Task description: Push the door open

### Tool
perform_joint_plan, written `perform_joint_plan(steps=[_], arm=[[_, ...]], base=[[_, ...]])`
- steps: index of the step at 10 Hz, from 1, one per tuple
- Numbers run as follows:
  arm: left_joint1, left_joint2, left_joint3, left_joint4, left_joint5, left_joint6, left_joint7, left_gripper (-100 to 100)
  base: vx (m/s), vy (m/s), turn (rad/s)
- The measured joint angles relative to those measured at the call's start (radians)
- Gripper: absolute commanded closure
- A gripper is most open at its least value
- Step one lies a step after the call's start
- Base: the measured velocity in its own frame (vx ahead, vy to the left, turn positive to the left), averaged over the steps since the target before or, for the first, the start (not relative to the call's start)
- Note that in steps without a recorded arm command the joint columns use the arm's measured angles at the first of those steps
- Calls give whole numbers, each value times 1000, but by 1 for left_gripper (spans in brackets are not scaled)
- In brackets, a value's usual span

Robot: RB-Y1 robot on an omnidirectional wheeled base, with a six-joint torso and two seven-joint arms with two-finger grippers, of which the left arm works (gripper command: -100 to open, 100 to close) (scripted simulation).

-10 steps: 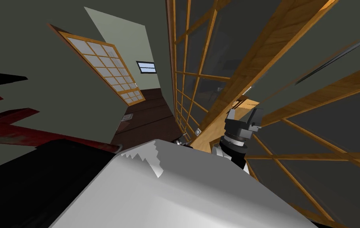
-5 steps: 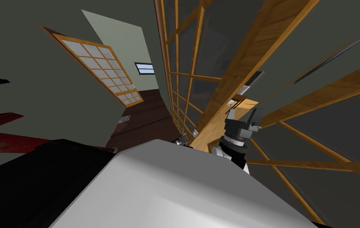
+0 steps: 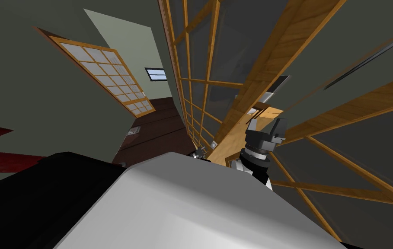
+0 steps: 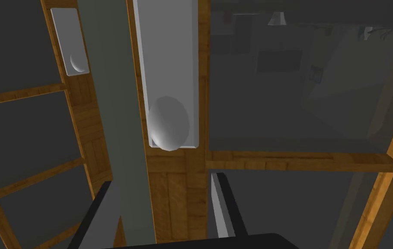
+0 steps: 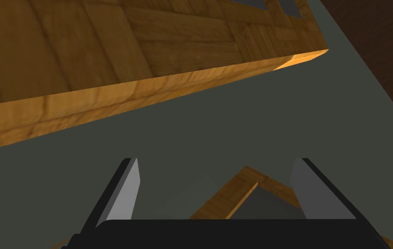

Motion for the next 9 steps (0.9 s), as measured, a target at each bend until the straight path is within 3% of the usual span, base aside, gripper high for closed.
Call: perform_joint_plan(steps=[4,5,6,7,9], arm=[[1,1,0,0,0,0,0,100],[1,1,0,0,0,0,0,-100],[1,18,13,-8,6,5,-2,-100],[8,22,26,-14,11,11,-13,-100],[13,12,41,-15,18,15,-28,-100]], base=[[-9,10,-1],[-58,-88,206],[-123,-162,229],[-112,-124,160],[12,-71,-6]])
